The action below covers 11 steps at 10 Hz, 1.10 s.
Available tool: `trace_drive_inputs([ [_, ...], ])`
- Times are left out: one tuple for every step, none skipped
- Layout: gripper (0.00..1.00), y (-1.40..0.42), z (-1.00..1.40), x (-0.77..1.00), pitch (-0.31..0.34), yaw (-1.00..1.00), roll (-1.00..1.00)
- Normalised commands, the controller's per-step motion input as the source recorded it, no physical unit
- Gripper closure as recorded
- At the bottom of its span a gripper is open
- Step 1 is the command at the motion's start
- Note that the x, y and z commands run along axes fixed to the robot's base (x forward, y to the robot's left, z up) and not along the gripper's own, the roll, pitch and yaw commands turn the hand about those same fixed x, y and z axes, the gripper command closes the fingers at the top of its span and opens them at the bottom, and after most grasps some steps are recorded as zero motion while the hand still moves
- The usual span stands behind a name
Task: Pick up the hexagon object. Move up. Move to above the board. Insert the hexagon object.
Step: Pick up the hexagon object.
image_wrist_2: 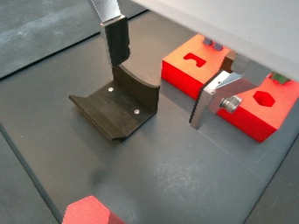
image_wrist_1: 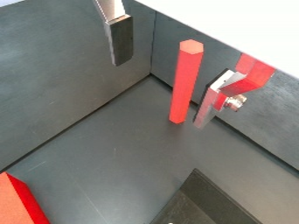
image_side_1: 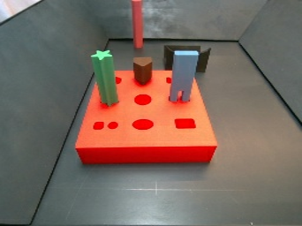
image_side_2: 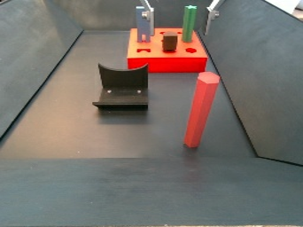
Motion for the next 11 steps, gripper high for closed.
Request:
trace_drive_inputs([
  [0.00, 0.06, -0.09, 0.00, 0.050, 0.09, 0.17],
  [0.00, 0.31, -0.21, 0.10, 0.013, 0.20, 0.05],
  [0.00, 0.53, -0.23, 0.14, 0.000, 0.37, 0.00],
  [0.00, 0.55, -0.19, 0.16, 0.006, 0.45, 0.00],
  [0.00, 0.49, -0.17, 0.14, 0.000, 0.51, 0.00],
  [0.00, 0.47, -0.15, 0.15, 0.000, 0.50, 0.00],
  [0.00, 0.43, -0.16, 0.10, 0.000, 0.46, -0.01],
  [0.00, 0.39, -0.16, 0.07, 0.000, 0.43, -0.03],
  [0.00, 0.37, -0.21, 0.08, -0.010, 0.40, -0.09],
  [0.00, 0.35, -0.21, 0.06, -0.011, 0.39, -0.09],
  [0.00, 0.30, -0.19, 0.08, -0.001, 0.38, -0.07],
])
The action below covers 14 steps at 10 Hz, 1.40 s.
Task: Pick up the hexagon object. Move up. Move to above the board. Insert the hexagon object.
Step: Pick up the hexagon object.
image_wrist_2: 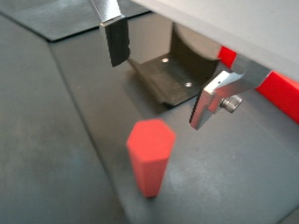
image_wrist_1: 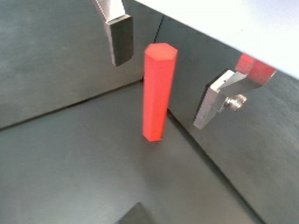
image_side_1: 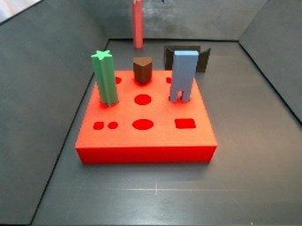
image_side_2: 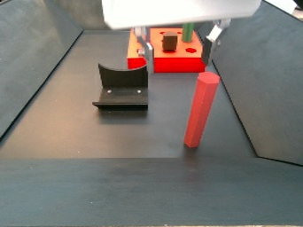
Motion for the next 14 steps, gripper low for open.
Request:
trace_drive_inputs([
  [0.00, 0.27, -0.17, 0.05, 0.000, 0.32, -0.07],
  [0.00, 0.26, -0.16, 0.01, -0.006, 0.29, -0.07],
  [0.00, 0.25, -0.18, 0.00, -0.019, 0.33, -0.06],
  [0.00, 0.06, -0.15, -0.11, -0.029, 0.21, 0.00],
  [0.00, 0.00, -0.03, -0.25, -0.039, 0.00, -0.04],
  [0.00, -0.01, 0.00, -0.20, -0.039, 0.00, -0.01],
  [0.00, -0.03, -0.01, -0.23, -0.059, 0.00, -0.01],
  [0.00, -0.01, -0.10, -0.27, -0.067, 0.00, 0.00],
  [0.00, 0.00, -0.25, -0.25, -0.069, 0.28, 0.11],
  [0.00, 0.03, -0.26, -0.10, -0.051, 0.50, 0.14],
  [0.00, 0.07, -0.23, -0.08, -0.056, 0.51, 0.10],
  [0.00, 0.03, -0.21, -0.08, -0.060, 0.38, 0.04],
  [0.00, 0.01, -0.17, -0.12, -0.051, 0.13, 0.00],
  [0.00, 0.06, -0.12, -0.13, -0.041, 0.00, 0.00],
])
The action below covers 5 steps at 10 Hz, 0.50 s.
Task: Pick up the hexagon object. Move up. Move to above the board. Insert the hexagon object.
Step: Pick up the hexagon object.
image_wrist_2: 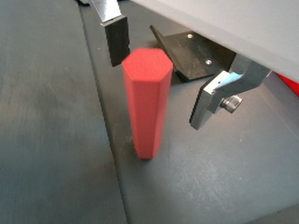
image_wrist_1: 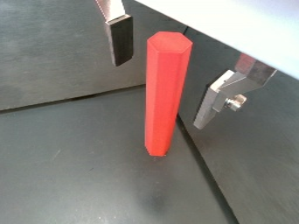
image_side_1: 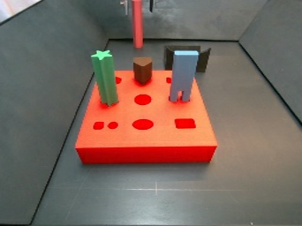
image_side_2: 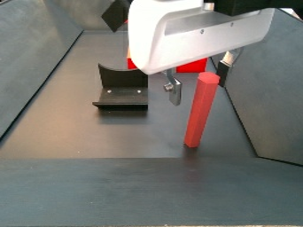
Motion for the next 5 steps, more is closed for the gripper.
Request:
trace_drive_inputs([
  [0.00, 0.17, -0.08, -0.21, -0.043, -0.05, -0.03],
  [0.00, 0.20, -0.06, -0.17, -0.059, -0.01, -0.08],
  [0.00, 0.15, -0.06, -0.09, -0.054, 0.00, -0.07],
  [0.00, 0.00, -0.03, 0.00, -0.020, 0.00, -0.04],
  [0.00, 0.00, 0.00, -0.05, 0.000, 0.00, 0.00],
])
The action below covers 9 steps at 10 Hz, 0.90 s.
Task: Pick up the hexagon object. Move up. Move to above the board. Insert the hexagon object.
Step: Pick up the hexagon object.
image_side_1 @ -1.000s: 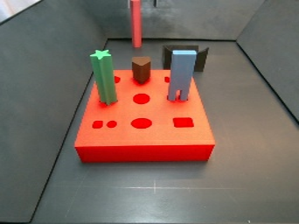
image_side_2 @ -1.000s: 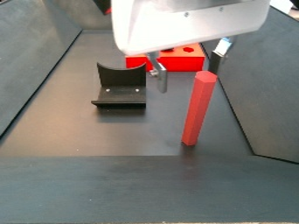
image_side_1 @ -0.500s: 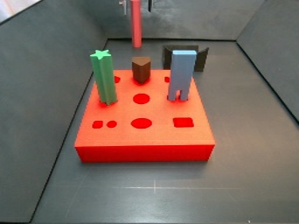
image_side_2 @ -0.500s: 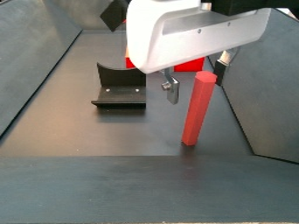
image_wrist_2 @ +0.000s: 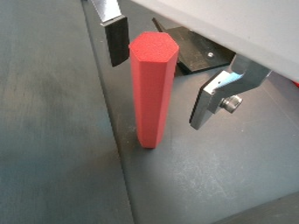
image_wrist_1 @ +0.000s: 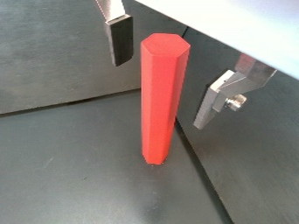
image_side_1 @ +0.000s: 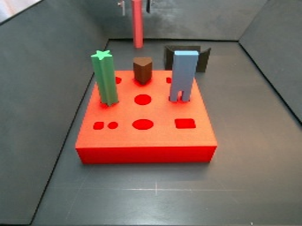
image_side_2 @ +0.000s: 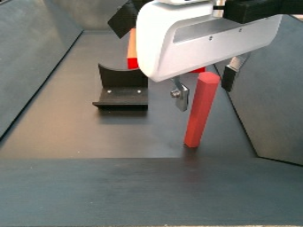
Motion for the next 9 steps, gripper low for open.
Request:
trace_drive_inputs([
  [0.00, 0.00, 0.00, 0.00, 0.000, 0.00, 0.00],
  [1.00, 0.00, 0.00, 0.00, 0.000, 0.00, 0.00],
  [1.00, 0.00, 0.00, 0.00, 0.000, 0.00, 0.00],
  [1.00, 0.00, 0.00, 0.00, 0.000, 0.00, 0.00],
  [1.00, 0.00, 0.00, 0.00, 0.000, 0.00, 0.00],
  [1.00, 0.00, 0.00, 0.00, 0.000, 0.00, 0.00],
  [1.00, 0.00, 0.00, 0.00, 0.000, 0.00, 0.00],
  [1.00, 0.00, 0.00, 0.00, 0.000, 0.00, 0.00],
  [1.00, 0.00, 0.00, 0.00, 0.000, 0.00, 0.00],
])
